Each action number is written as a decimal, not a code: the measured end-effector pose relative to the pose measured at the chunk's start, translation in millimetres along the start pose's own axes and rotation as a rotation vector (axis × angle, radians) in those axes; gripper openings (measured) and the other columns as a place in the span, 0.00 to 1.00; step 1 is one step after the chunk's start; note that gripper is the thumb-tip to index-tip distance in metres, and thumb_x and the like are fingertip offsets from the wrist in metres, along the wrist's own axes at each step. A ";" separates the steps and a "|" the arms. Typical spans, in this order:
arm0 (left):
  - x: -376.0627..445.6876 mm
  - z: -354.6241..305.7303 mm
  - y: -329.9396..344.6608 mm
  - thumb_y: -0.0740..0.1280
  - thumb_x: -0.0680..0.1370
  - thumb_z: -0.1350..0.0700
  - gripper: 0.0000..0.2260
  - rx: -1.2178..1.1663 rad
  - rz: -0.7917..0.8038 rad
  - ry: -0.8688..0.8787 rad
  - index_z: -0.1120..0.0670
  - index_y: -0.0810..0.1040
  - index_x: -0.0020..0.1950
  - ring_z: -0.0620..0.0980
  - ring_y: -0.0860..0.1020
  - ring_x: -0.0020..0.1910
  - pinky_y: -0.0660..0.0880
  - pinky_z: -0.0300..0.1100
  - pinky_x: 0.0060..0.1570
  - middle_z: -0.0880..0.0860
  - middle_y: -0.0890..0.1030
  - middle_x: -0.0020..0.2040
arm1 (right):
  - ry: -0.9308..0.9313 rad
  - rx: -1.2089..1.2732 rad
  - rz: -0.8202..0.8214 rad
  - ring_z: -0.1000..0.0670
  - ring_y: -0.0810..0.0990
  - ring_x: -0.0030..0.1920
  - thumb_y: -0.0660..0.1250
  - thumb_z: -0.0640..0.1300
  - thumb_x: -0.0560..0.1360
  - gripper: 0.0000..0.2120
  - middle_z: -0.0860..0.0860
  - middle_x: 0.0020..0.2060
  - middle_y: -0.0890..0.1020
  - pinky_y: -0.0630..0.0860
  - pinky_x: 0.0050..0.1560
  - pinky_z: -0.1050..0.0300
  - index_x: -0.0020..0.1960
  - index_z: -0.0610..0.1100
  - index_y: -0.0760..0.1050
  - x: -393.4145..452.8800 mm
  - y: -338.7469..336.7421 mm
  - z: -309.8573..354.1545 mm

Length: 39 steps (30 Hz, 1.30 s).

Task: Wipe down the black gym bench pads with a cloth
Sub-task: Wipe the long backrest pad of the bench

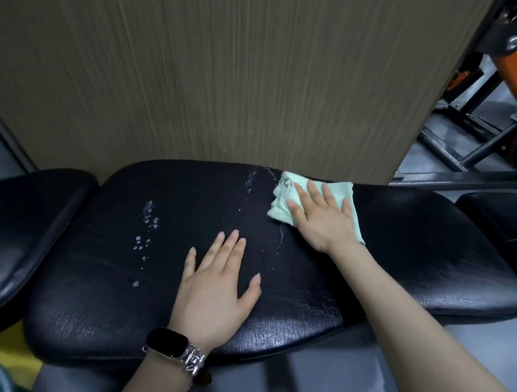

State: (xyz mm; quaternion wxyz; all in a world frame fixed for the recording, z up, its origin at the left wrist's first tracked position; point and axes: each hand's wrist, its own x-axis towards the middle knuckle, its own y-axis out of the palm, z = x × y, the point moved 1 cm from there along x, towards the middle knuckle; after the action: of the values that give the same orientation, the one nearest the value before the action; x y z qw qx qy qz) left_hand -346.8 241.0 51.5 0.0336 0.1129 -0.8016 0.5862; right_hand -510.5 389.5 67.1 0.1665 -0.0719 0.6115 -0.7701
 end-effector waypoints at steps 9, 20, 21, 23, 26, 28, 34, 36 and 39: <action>0.4 -3.0 -6.5 0.34 0.68 0.36 0.38 0.025 0.081 -0.034 0.49 0.49 0.77 0.37 0.38 0.72 0.38 0.48 0.71 0.42 0.46 0.77 | -0.120 -0.042 -0.023 0.54 0.36 0.76 0.28 0.67 0.70 0.35 0.59 0.77 0.44 0.37 0.73 0.45 0.76 0.62 0.41 -79.3 14.5 17.1; 1.8 -3.2 -6.2 0.35 0.67 0.38 0.39 0.011 0.078 -0.033 0.50 0.51 0.77 0.40 0.43 0.75 0.39 0.50 0.72 0.44 0.48 0.77 | -0.157 -0.072 -0.042 0.56 0.36 0.75 0.26 0.67 0.68 0.36 0.60 0.77 0.44 0.38 0.73 0.46 0.75 0.64 0.41 -107.3 19.0 28.0; 1.7 -2.7 -5.0 0.35 0.68 0.38 0.39 0.021 0.075 -0.031 0.50 0.51 0.77 0.40 0.43 0.75 0.40 0.50 0.72 0.44 0.48 0.77 | -0.153 -0.070 -0.038 0.56 0.37 0.76 0.28 0.66 0.70 0.34 0.60 0.77 0.44 0.39 0.73 0.46 0.75 0.63 0.43 -101.7 18.4 28.7; 1.4 -2.2 -2.6 0.35 0.68 0.38 0.38 0.030 0.063 -0.027 0.50 0.51 0.77 0.41 0.43 0.75 0.40 0.51 0.72 0.44 0.49 0.77 | -0.131 -0.052 -0.015 0.55 0.38 0.76 0.34 0.65 0.76 0.29 0.59 0.77 0.45 0.39 0.73 0.45 0.76 0.62 0.44 -86.8 17.0 30.5; 0.4 -1.6 -1.2 0.36 0.69 0.38 0.37 0.014 0.047 -0.021 0.51 0.53 0.76 0.42 0.45 0.75 0.41 0.52 0.72 0.45 0.51 0.77 | -0.102 -0.031 -0.007 0.54 0.39 0.76 0.41 0.61 0.80 0.25 0.57 0.77 0.46 0.39 0.73 0.43 0.77 0.60 0.46 -58.4 15.2 34.8; -0.1 -1.7 -1.7 0.37 0.70 0.39 0.37 0.005 0.034 -0.015 0.51 0.54 0.76 0.43 0.46 0.75 0.41 0.52 0.72 0.46 0.52 0.77 | -0.086 -0.024 -0.004 0.53 0.40 0.76 0.42 0.61 0.80 0.25 0.57 0.77 0.46 0.39 0.73 0.43 0.77 0.59 0.46 -39.3 13.8 37.5; -0.4 -0.6 0.3 0.42 0.72 0.40 0.35 -0.029 -0.020 0.001 0.54 0.60 0.74 0.46 0.52 0.75 0.45 0.54 0.71 0.49 0.58 0.76 | -0.033 -0.016 0.000 0.51 0.41 0.77 0.42 0.60 0.80 0.26 0.54 0.78 0.47 0.39 0.73 0.41 0.77 0.57 0.46 8.8 9.1 45.0; -0.5 0.4 1.2 0.43 0.72 0.41 0.34 -0.033 -0.031 0.004 0.55 0.62 0.74 0.46 0.53 0.75 0.45 0.55 0.71 0.49 0.59 0.76 | -0.022 -0.019 0.008 0.51 0.41 0.77 0.42 0.60 0.80 0.26 0.54 0.78 0.47 0.39 0.73 0.41 0.77 0.57 0.46 17.6 8.3 47.8; 0.0 0.6 0.5 0.43 0.72 0.41 0.34 -0.030 -0.028 0.004 0.54 0.62 0.74 0.47 0.53 0.75 0.45 0.55 0.71 0.49 0.59 0.76 | -0.020 -0.023 0.012 0.51 0.41 0.77 0.42 0.60 0.80 0.26 0.54 0.78 0.46 0.38 0.73 0.41 0.77 0.56 0.46 17.0 8.3 50.8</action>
State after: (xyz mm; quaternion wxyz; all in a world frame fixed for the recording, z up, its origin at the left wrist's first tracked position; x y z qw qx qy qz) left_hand -346.9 240.6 50.8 0.0450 0.1226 -0.8087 0.5736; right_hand -509.1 335.4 69.8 0.1767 -0.0779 0.6190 -0.7613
